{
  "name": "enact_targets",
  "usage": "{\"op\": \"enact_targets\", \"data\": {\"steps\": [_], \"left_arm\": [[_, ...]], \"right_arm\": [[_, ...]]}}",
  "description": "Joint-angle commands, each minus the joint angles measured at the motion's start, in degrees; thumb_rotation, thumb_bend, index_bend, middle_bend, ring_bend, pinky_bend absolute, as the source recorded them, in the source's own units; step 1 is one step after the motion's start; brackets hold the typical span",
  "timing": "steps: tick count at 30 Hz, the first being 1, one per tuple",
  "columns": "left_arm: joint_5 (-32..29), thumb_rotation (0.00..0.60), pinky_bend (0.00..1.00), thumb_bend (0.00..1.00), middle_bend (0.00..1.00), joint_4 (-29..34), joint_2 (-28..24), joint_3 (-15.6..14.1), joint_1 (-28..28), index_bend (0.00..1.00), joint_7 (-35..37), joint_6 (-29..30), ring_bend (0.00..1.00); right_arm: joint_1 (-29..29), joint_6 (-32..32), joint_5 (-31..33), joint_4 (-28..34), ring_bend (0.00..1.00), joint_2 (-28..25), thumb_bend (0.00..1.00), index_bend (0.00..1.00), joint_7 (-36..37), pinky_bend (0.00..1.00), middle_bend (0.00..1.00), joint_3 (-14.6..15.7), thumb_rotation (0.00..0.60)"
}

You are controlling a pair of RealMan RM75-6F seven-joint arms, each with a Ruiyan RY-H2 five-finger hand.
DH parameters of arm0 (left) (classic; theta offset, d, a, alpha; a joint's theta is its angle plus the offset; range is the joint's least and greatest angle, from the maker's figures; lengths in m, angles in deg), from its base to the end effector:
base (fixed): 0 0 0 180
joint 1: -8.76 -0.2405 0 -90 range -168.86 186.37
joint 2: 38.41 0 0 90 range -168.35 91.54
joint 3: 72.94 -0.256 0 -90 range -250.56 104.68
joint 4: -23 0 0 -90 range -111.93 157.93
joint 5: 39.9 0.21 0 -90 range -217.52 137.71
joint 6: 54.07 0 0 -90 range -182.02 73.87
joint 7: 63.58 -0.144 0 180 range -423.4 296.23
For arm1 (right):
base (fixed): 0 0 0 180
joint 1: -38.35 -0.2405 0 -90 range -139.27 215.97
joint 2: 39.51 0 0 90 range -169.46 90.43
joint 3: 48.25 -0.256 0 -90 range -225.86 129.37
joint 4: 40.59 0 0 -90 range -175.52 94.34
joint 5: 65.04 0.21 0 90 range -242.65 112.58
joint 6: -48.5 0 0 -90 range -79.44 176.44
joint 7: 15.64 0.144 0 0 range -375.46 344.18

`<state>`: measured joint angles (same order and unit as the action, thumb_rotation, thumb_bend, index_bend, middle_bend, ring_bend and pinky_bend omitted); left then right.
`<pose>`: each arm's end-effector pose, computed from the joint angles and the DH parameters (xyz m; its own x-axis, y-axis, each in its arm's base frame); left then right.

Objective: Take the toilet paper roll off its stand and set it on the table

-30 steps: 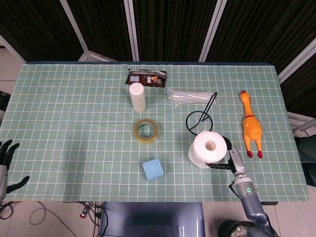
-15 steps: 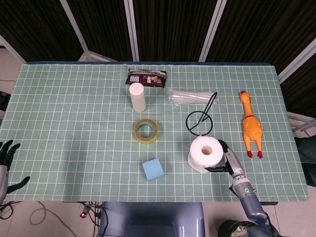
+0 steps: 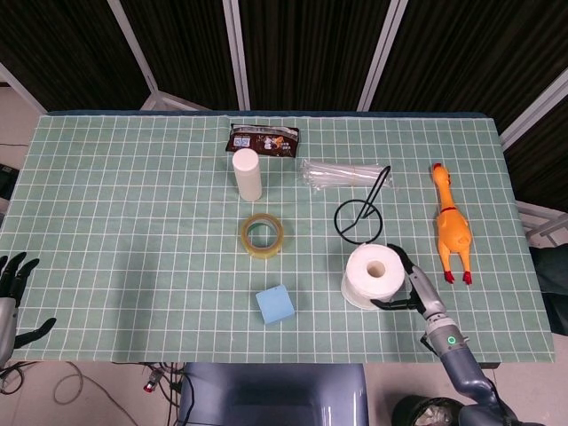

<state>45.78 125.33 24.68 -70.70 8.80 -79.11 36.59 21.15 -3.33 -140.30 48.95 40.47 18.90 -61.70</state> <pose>-0.2885 0.1517 0.1626 0.5015 -0.0303 0.8646 0.8636 0.0772 -0.4982 -0.2622 -0.2654 0.0294 -0.4585 -0.3373 0.8222 -0.8887 0.1761 -0.4234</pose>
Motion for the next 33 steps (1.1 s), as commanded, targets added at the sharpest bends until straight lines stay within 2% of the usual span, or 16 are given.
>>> {"op": "enact_targets", "data": {"steps": [1,8,12,14,16,18,22,25,28,33], "left_arm": [[0.11,0.600,0.00,0.07,0.04,-0.02,0.06,-0.02,-0.04,0.15,-0.07,0.14,0.00],[0.28,0.600,0.00,0.07,0.04,0.01,0.25,-0.15,-0.02,0.14,-0.44,0.06,0.00],[0.17,0.600,0.00,0.07,0.04,0.03,0.37,0.00,-0.07,0.15,-0.65,0.27,0.00],[-0.01,0.600,0.00,0.07,0.04,-0.05,0.48,0.08,-0.09,0.15,-0.80,0.31,0.00],[-0.21,0.600,0.00,0.07,0.04,-0.09,0.60,0.18,-0.01,0.15,-0.93,0.19,0.00],[-0.46,0.600,0.00,0.07,0.04,-0.20,0.72,0.25,0.12,0.15,-0.98,-0.08,0.00],[-0.29,0.600,0.00,0.07,0.04,-0.39,0.92,0.33,0.18,0.15,-0.89,0.04,0.00],[-0.11,0.600,0.00,0.07,0.04,-0.62,0.95,0.32,0.25,0.15,-0.49,0.02,0.00],[-0.43,0.600,0.00,0.07,0.04,-0.78,0.97,0.52,0.40,0.15,-0.13,-0.21,0.00],[-0.61,0.600,0.00,0.07,0.04,-0.87,0.75,0.56,0.53,0.15,0.41,-0.51,0.00]], "right_arm": [[0.37,-0.89,-2.43,0.99,0.00,-3.36,0.00,0.00,2.73,0.00,0.00,0.74,0.600],[3.73,-4.79,-8.25,2.79,0.00,-15.21,0.00,0.00,10.13,0.00,0.00,3.86,0.600],[6.95,-12.58,-12.24,2.84,0.00,-22.49,0.00,0.00,15.36,0.00,0.00,4.26,0.600],[8.29,-16.80,-14.42,2.11,0.00,-25.29,0.00,0.00,14.23,0.00,0.00,4.39,0.600],[9.83,-21.23,-15.62,1.44,0.00,-27.35,0.00,0.00,8.39,0.00,0.00,4.27,0.600],[12.06,-26.16,-16.68,1.19,0.00,-28.26,0.00,0.00,-2.47,0.00,0.00,4.67,0.600],[16.21,-37.30,-18.48,-0.33,0.00,-24.10,0.00,0.00,-20.21,0.00,0.00,4.63,0.600],[17.68,-42.60,-22.42,-3.41,0.00,-20.17,0.00,0.00,-27.03,0.00,0.00,6.08,0.600],[17.75,-43.26,-25.69,-6.14,0.00,-18.69,0.00,0.00,-32.91,0.00,0.00,7.88,0.600],[17.01,-43.09,-25.92,-7.05,0.00,-16.60,0.00,0.00,-35.13,0.00,0.00,8.40,0.600]]}}
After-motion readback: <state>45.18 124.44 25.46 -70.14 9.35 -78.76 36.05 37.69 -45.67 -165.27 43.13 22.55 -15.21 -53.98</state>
